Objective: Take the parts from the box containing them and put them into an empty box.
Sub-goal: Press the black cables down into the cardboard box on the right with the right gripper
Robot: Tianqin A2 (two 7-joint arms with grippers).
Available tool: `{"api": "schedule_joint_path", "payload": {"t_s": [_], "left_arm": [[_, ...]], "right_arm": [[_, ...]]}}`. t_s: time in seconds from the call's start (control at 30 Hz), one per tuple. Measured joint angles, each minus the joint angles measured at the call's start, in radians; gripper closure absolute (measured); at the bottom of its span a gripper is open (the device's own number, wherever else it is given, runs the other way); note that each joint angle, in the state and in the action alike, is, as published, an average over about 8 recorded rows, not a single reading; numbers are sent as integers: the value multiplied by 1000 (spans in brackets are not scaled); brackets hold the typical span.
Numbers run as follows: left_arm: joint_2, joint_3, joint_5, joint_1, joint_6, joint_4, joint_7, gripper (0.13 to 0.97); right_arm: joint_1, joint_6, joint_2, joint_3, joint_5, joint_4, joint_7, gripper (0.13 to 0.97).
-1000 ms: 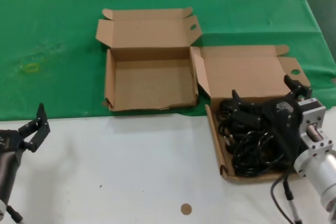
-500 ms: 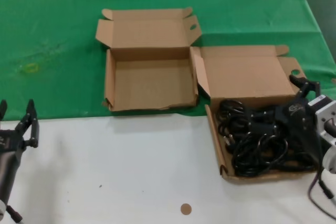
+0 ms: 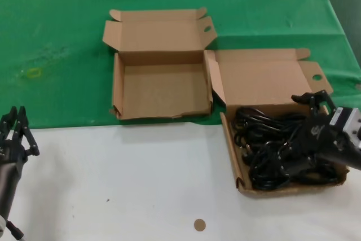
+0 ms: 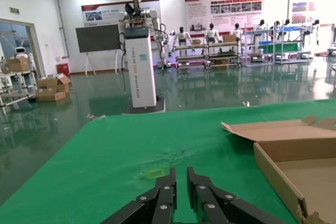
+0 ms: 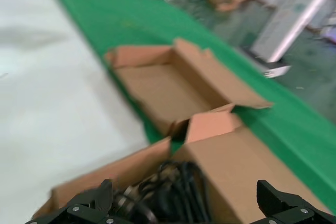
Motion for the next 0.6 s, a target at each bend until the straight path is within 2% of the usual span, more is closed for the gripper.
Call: {"api": "schedule_joint_path", "payload": {"t_s": [0.37,0.6], "left_arm": [[0,0,0,0,0,0,0,946],[0,0,0,0,0,0,0,952]], "right_arm": [[88,-363,17,49,-195,-75,-17,129],[148,-514,-26,77,-276,-149,-64,129]]}}
